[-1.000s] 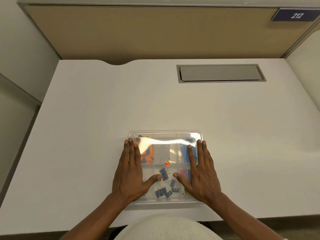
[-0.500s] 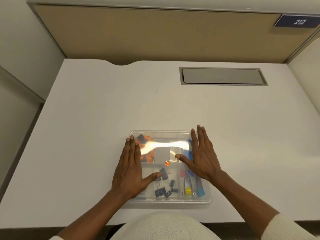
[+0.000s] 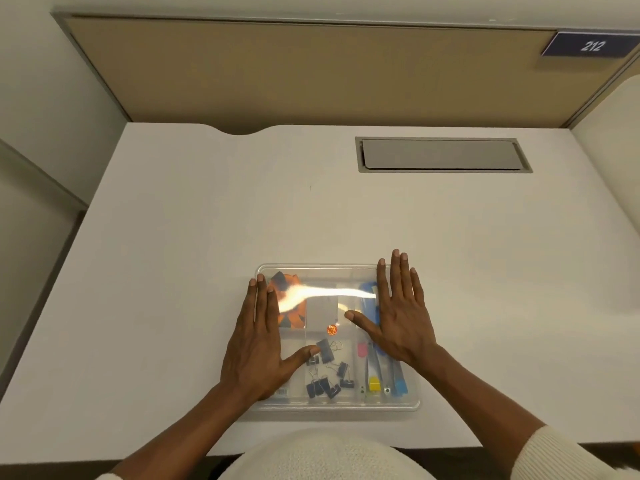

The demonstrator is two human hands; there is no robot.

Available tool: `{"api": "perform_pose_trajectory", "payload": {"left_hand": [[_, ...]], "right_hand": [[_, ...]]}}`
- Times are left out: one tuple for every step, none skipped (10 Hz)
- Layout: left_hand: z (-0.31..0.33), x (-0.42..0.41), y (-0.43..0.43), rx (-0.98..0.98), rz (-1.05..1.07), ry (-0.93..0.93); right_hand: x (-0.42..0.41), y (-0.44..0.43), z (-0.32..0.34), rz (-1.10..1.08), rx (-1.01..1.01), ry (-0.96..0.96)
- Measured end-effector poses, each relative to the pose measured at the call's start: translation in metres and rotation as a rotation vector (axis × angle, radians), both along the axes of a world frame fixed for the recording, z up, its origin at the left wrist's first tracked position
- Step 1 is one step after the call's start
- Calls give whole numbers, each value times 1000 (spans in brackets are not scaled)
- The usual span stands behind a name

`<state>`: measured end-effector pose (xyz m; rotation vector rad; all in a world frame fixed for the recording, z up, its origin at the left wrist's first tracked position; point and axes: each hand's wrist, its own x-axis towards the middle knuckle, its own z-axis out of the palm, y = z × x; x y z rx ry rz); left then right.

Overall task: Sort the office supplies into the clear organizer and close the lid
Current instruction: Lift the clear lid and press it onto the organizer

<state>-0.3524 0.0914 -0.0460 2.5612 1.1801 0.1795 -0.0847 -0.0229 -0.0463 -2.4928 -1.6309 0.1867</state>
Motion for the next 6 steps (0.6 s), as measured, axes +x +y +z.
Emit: {"api": "perform_pose_trajectory", "payload": {"left_hand": [[1,0,-1,22,-16,15],[8,-1,-1,21,-19,12],[14,-1,-2,28,-38,15],[14,-2,-2,50,-49,66],[18,-3,1,58,-65,111],[24,-3,0,83,-98,83]], "right_hand": [[0,0,1,3,-17,-14],[0,-1,2,-8,-39,-28],[-2,-1,7,-19,-73,-16],[-3,-3,10,-30,-88,21],[-4,-2,21,-10,-26,72],[-4,0,36,-18,27,137]]}}
